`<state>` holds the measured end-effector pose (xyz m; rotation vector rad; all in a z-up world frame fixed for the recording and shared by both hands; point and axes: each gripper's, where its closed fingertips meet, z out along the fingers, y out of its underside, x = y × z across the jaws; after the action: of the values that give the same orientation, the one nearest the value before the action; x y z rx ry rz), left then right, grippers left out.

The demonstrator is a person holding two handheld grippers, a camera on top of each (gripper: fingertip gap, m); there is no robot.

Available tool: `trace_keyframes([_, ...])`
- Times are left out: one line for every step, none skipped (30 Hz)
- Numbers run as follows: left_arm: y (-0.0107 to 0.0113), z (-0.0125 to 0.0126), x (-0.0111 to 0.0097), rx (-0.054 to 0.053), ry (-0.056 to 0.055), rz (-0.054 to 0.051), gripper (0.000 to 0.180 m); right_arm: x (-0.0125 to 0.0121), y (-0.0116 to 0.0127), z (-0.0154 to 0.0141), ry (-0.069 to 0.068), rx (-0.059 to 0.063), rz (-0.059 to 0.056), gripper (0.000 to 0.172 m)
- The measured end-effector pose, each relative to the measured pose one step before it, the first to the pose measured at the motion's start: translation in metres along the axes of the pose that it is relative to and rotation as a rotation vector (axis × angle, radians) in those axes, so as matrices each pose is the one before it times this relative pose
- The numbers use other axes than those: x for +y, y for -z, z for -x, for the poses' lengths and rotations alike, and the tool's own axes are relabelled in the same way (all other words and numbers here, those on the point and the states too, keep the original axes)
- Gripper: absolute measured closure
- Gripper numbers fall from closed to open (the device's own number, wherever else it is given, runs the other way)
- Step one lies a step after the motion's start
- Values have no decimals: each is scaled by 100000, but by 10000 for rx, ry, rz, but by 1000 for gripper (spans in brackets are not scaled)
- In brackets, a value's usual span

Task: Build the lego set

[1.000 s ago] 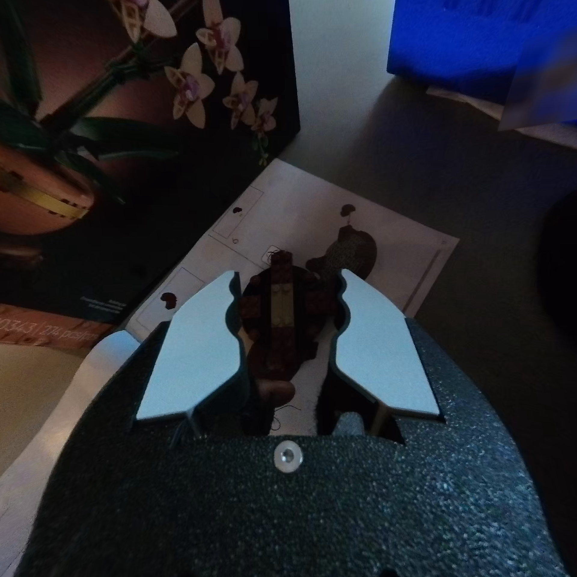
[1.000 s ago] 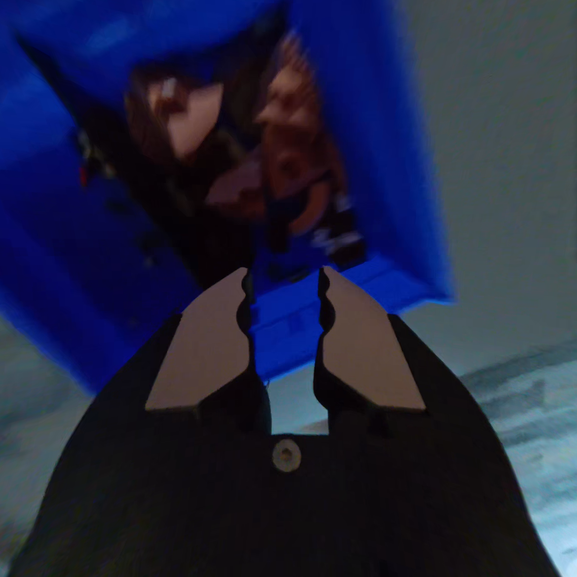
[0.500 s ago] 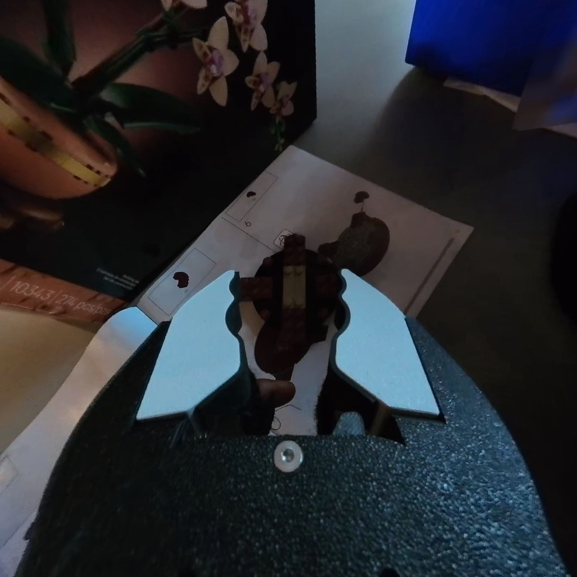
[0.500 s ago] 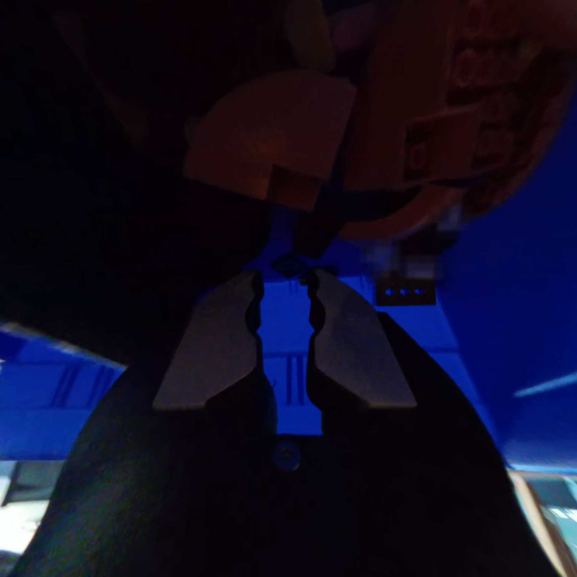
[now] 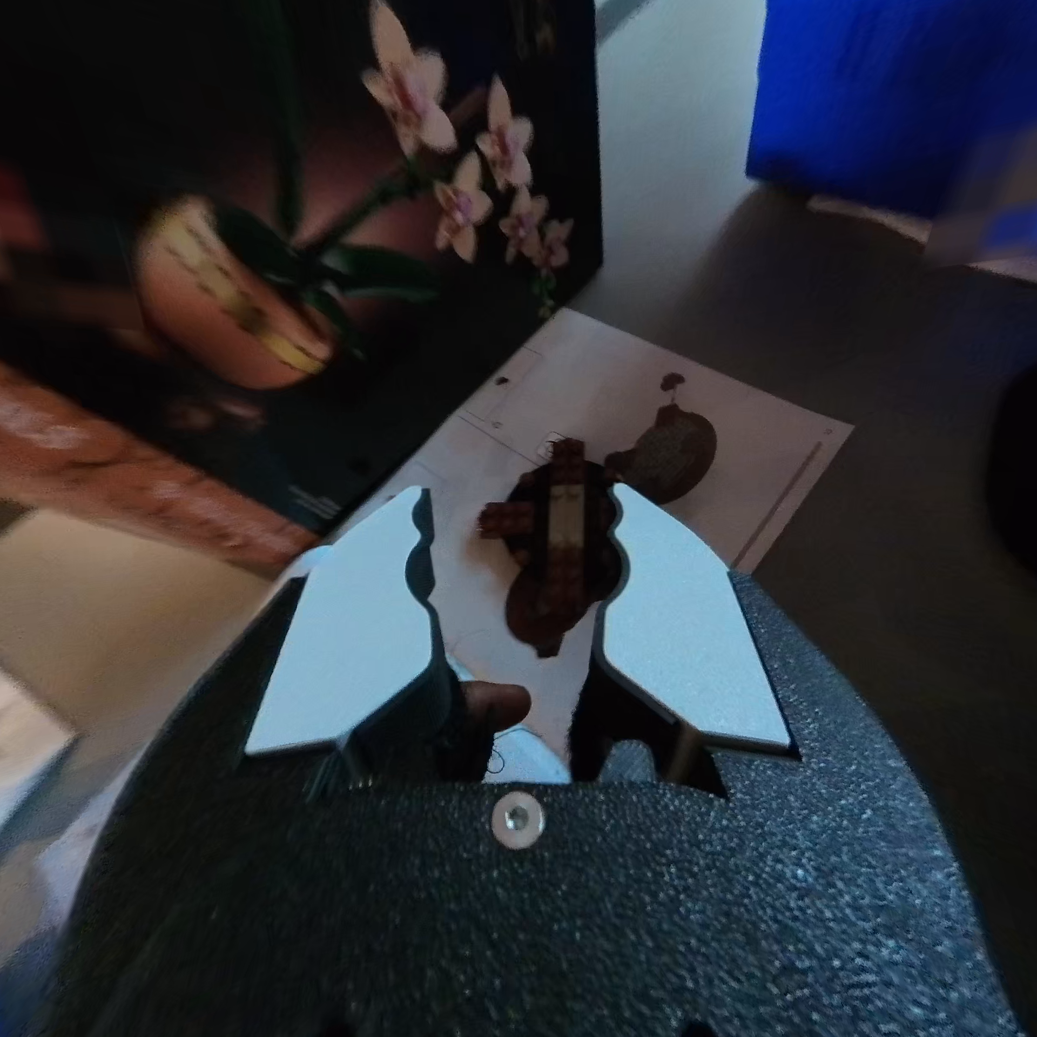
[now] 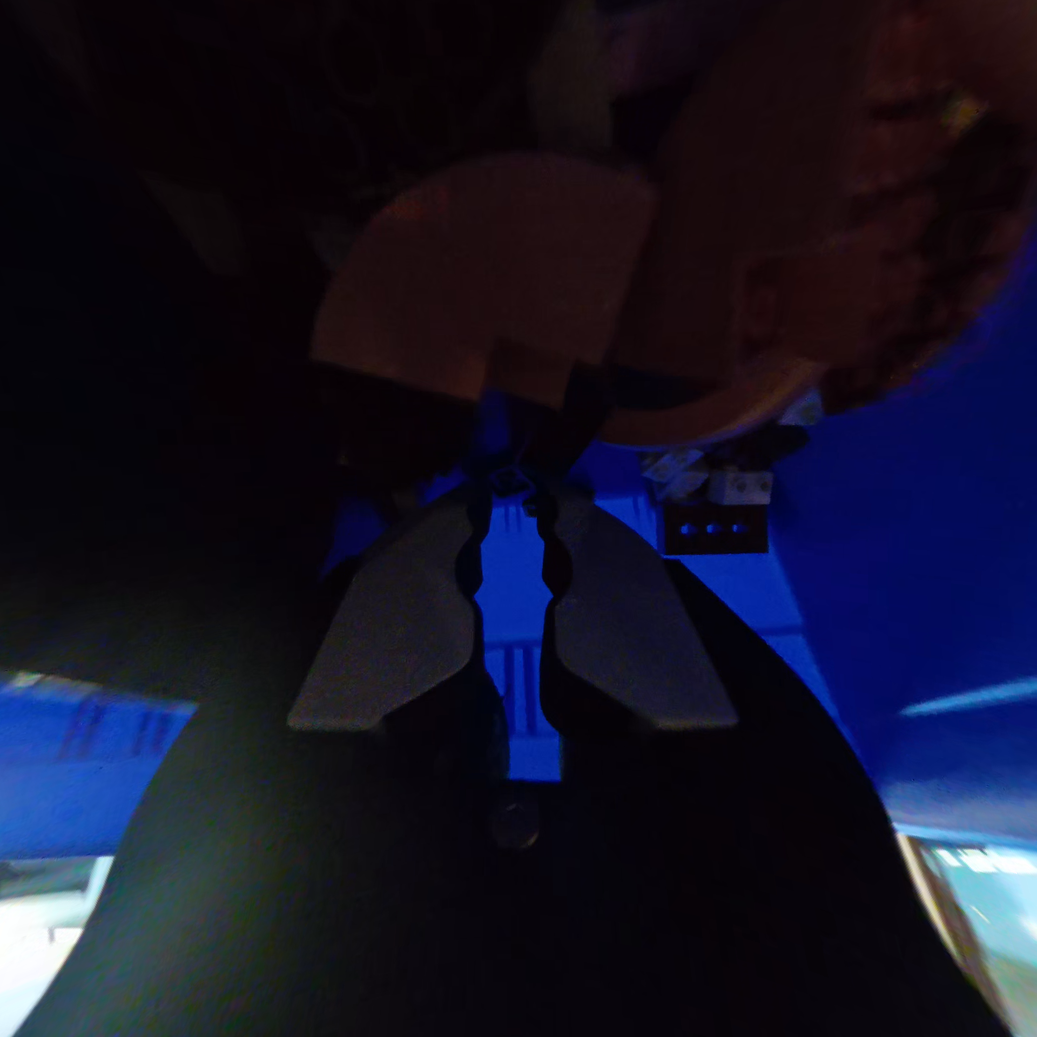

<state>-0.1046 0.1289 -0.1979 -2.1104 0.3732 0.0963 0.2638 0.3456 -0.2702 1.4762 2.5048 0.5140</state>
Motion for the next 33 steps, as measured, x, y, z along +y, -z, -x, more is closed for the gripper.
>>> trace_keyframes([428, 211, -179, -99, 26, -100, 123, -138, 431, -41, -144, -6, -309, 157])
trace_keyframes([394, 167, -94, -73, 33, -68, 123, 58, 751, -292, -219, 176, -282, 158])
trace_keyframes([366, 149, -66, -86, 17, -66, 123, -56, 1128, -285, -363, 152, -540, 157])
trace_keyframes([327, 110, -55, -72, 9, -83, 123, -414, 1438, -166, -546, 35, -970, 157])
trace_keyframes([275, 36, -43, -33, 35, -96, 123, -699, 1619, -51, -662, -40, -1239, 157])
trace_keyframes([210, -32, -64, 12, 73, -103, 124, -870, 1694, -100, -649, 55, -1402, 158])
trace_keyframes([156, -104, -71, 60, 89, -111, 124, -1393, 1724, -135, -623, 129, -1745, 158])
trace_keyframes([127, -174, -100, 89, 86, -137, 124, -2041, 1626, 502, -632, -287, -2069, 158])
trace_keyframes([108, -186, -112, 105, 72, -122, 124, -2307, 1320, 886, -586, -466, -2049, 158])
trace_keyframes([116, -194, -131, 100, 35, -99, 124, -2244, 952, 923, -406, -342, -1850, 158])
trace_keyframes([165, -197, -211, 82, -6, -114, 124, -2003, 572, 1290, -221, -470, -1559, 157])
trace_keyframes([201, -231, -289, 87, -19, -158, 124, -1755, 155, 1301, -140, -384, -1278, 157])
trace_keyframes([214, -338, -335, 139, -5, -190, 124, -1632, -190, 1389, -119, -409, -1139, 157])
trace_keyframes([208, -397, -272, 180, 10, -154, 124, -1282, -490, 1461, -102, -494, -885, 157])
trace_keyframes([201, -369, -233, 161, 32, -147, 124, -996, -722, 1224, -74, -383, -684, 157])
trace_keyframes([184, -348, -248, 159, 53, -190, 124, -820, -899, 1193, -89, -425, -610, 157])
trace_keyframes([194, -394, -283, 197, 67, -204, 124, -595, -1027, 1039, -137, -389, -441, 157])
trace_keyframes([208, -402, -334, 226, 76, -217, 124, -453, -1126, 859, -109, -303, -346, 157])
trace_keyframes([268, -409, -395, 242, 58, -230, 123, -232, -1211, 780, -105, -282, -255, 157])
trace_keyframes([361, -349, -373, 221, -1, -194, 123, 46, -1304, 646, -131, -214, -80, 157])
trace_keyframes([452, -236, -305, 141, -92, -169, 122, 225, -1395, 350, -162, -4, 29, 157])
trace_keyframes([575, -75, -173, 46, -179, -121, 122, 258, -1504, 340, -272, 38, 30, 158])
trace_keyframes([680, 59, 27, -35, -220, -42, 122, 296, -1636, 461, -370, -3, 4, 158])
trace_keyframes([748, 158, 204, -80, -218, -4, 123, 368, -1772, 373, -415, 79, -60, 158])
trace_keyframes([788, 155, 338, -74, -167, 17, 123, 578, -1834, 480, -372, -5, -61, 157])
trace_keyframes([798, 124, 450, -55, -61, 46, 123, 761, -1839, 527, -284, -124, -65, 158])
trace_keyframes([786, 79, 514, -25, 51, 43, 123, 843, -1814, 360, -262, -147, -120, 158])
trace_keyframes([763, 39, 538, 5, 111, 13, 124, 836, -1761, 219, -302, -212, -221, 157])
trace_keyframes([721, 18, 580, 21, 108, -3, 125, 991, -1695, 66, -314, -291, -234, 158])
trace_keyframes([688, 95, 596, -3, 107, 17, 126, 1192, -1587, -247, -340, -266, -165, 157])
trace_keyframes([661, 132, 571, -11, 135, 45, 127, 1298, -1419, -549, -282, -214, -90, 158])
trace_keyframes([620, 91, 427, 38, 181, -13, 128, 1180, -1231, -691, -94, -178, -53, 158])
trace_keyframes([591, 3, 215, 119, 270, -102, 130, 893, -1040, -725, 127, -130, -138, 158])
